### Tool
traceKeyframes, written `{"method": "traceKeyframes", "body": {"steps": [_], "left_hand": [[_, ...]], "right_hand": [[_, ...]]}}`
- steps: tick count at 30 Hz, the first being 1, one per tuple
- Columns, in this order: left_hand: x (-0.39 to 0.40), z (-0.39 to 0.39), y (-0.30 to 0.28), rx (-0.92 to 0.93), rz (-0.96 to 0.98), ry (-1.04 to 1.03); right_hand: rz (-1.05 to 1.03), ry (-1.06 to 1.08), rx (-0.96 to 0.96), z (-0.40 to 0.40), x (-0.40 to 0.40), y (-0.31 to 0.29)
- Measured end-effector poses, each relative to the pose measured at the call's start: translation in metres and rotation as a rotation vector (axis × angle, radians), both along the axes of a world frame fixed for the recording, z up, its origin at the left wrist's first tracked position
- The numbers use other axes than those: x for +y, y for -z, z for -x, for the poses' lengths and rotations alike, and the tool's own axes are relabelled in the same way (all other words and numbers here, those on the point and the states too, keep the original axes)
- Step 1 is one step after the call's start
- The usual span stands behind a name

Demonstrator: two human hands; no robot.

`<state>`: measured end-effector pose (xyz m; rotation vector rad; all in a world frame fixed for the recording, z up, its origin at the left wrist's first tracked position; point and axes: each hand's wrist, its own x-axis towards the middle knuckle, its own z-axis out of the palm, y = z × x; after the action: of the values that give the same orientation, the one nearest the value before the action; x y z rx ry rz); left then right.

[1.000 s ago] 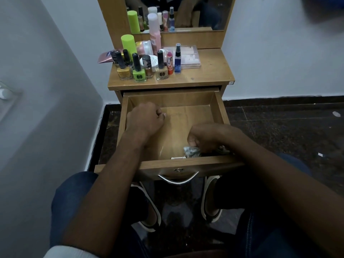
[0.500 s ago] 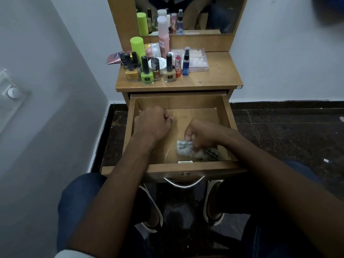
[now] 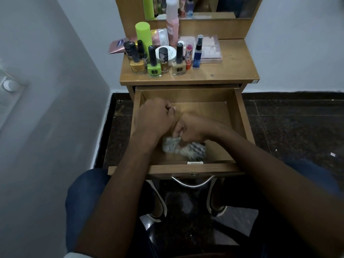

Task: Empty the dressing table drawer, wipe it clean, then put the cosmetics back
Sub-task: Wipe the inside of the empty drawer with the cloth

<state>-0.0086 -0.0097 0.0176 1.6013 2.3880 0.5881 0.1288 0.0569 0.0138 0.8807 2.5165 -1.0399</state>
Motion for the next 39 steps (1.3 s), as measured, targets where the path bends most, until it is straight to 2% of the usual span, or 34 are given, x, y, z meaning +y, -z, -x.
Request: {"method": "traceKeyframes", "body": {"steps": [2,6,10,13,15,18,19,22,24,27,32,36,39], "left_hand": [[-0.002,0.009,-0.002,-0.003,-0.017,-0.035],[-0.006,0.032,-0.001,-0.068,-0.113,-0.119],[-0.008,0.042,0.003,-0.109,-0.147,-0.196],[-0.006,0.039,0.006,-0.138,-0.154,-0.224],[-0.006,0.038,0.006,-0.138,-0.157,-0.222],[-0.007,0.039,0.007,-0.083,-0.154,-0.232],[-0.007,0.039,0.006,-0.06,-0.152,-0.245],[-0.005,0.041,0.004,-0.061,-0.185,-0.305],[-0.007,0.048,0.005,-0.103,-0.186,-0.331],[-0.011,0.055,0.007,-0.149,-0.124,-0.32],[-0.017,0.048,0.008,-0.129,-0.098,-0.191],[-0.02,0.042,0.011,-0.07,-0.065,-0.167],[-0.023,0.041,0.012,-0.057,-0.048,-0.151]], "right_hand": [[-0.063,0.076,0.054,0.007,0.003,0.001],[0.173,-0.091,-0.023,0.018,-0.013,0.005],[0.006,0.06,0.145,0.033,-0.01,0.009],[0.1,-0.076,0.039,0.044,-0.024,0.007],[0.151,-0.059,0.008,0.048,-0.025,0.008],[-0.009,0.095,0.13,0.053,-0.019,0.014],[-0.043,0.088,0.141,0.055,-0.021,0.013],[0.085,-0.02,0.085,0.05,-0.03,0.012],[0.114,0.047,0.11,0.048,-0.026,0.011],[-0.073,0.119,0.234,0.056,-0.025,0.012],[0.144,-0.1,0.044,0.048,-0.043,0.007],[-0.059,0.067,0.213,0.048,-0.049,0.018],[-0.02,-0.044,0.173,0.045,-0.058,0.018]]}}
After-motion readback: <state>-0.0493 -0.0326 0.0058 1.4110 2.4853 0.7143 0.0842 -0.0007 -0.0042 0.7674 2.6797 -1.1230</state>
